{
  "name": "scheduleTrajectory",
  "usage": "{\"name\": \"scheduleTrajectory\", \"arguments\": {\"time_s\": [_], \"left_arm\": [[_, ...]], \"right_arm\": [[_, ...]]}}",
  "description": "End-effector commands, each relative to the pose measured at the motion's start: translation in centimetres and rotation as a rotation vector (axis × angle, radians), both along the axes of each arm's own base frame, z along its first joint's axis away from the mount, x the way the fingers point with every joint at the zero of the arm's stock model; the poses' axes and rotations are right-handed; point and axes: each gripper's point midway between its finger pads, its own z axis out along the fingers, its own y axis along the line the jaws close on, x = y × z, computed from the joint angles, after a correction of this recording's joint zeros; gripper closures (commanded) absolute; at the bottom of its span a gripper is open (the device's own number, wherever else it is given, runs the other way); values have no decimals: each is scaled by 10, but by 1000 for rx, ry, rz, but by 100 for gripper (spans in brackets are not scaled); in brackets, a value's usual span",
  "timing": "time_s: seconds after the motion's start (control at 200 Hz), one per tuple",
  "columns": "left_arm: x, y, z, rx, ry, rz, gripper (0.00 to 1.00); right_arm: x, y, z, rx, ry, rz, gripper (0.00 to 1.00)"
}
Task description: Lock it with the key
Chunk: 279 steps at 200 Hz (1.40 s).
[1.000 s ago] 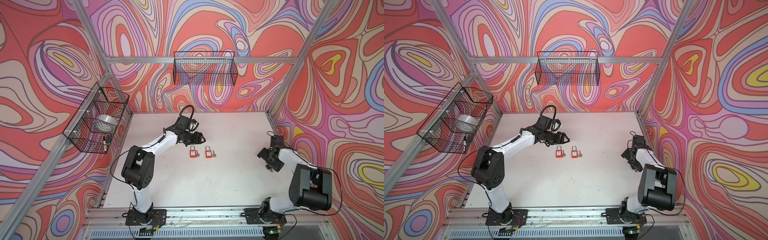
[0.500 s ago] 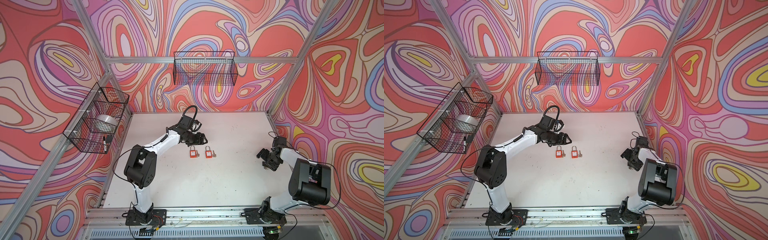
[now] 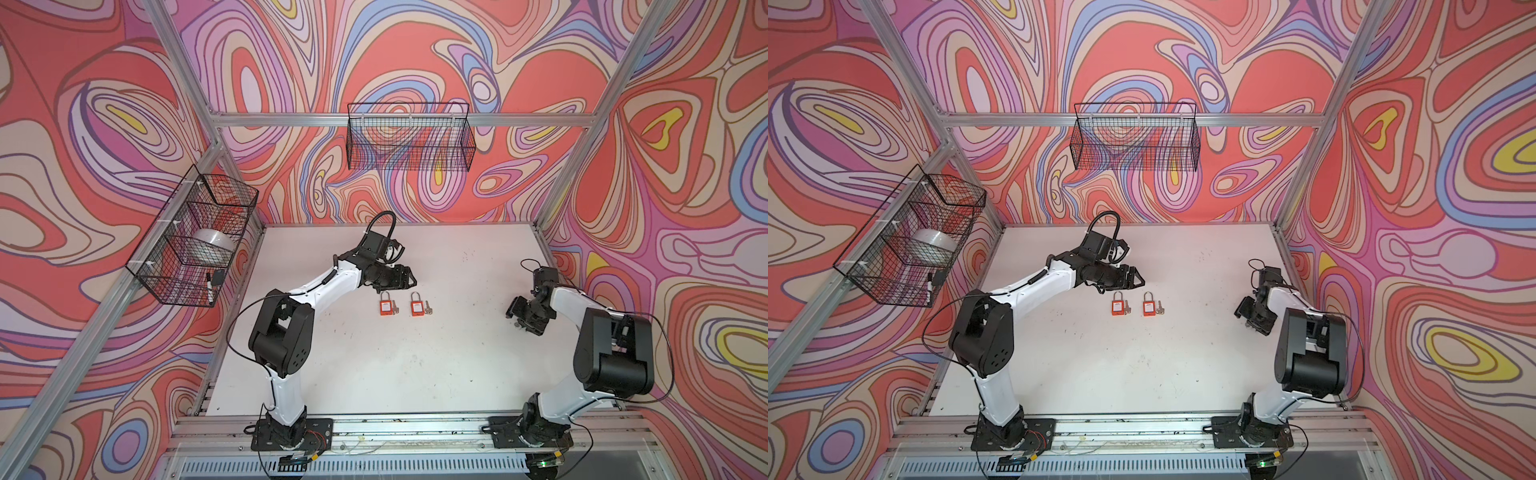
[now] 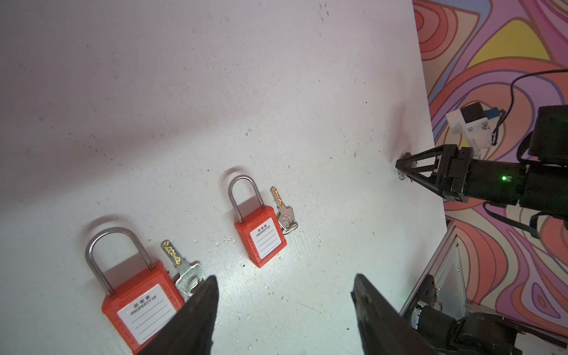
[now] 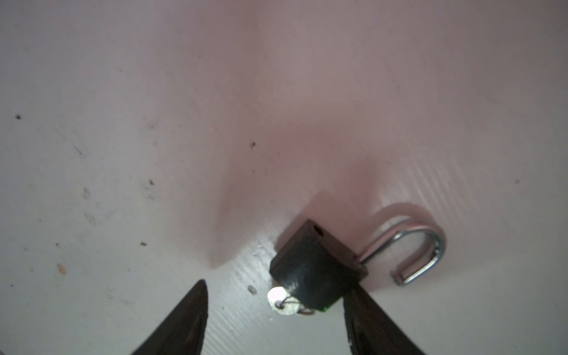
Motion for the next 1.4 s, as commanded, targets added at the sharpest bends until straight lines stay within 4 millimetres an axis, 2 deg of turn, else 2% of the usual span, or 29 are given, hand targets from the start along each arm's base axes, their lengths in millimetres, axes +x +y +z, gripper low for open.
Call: {"name": "scheduleTrajectory", "arguments": {"time_s": [0.0,0.215,0.315,0.436,0.626,0.751,0.861,0.946,1.041,1.101,1.212,1.392], "left_arm": [[-2,-1,4,-31,-12,19,30],[-3,-8,-1,-57,4,-6,30],[-1,-11,0,-68,2,-19,30],[0,-12,2,-76,-2,-20,30],[0,-16,3,-105,9,-11,30],[-1,-17,2,-103,10,-11,30],[-3,-19,1,-106,17,-16,30],[-6,-22,1,-118,34,-21,30],[-9,-23,1,-127,52,-18,30],[-10,-22,1,-126,51,-15,30],[-12,-20,3,-122,46,-10,31],[-13,-17,5,-117,37,-7,30]], "right_arm": [[-27,-3,-20,-24,140,0,30],[-16,2,-16,13,107,-20,35],[-14,-3,-16,-10,106,-36,37],[-12,-8,-15,-34,112,-37,43],[-16,-13,-16,-68,135,-2,62],[-18,-14,-13,-80,140,23,69],[-12,-5,-5,-55,93,59,74],[-3,13,2,-28,60,119,76],[3,29,7,8,46,162,75],[3,32,7,15,61,166,70],[-2,21,6,-41,108,144,55],[0,4,13,-119,105,75,43]]}}
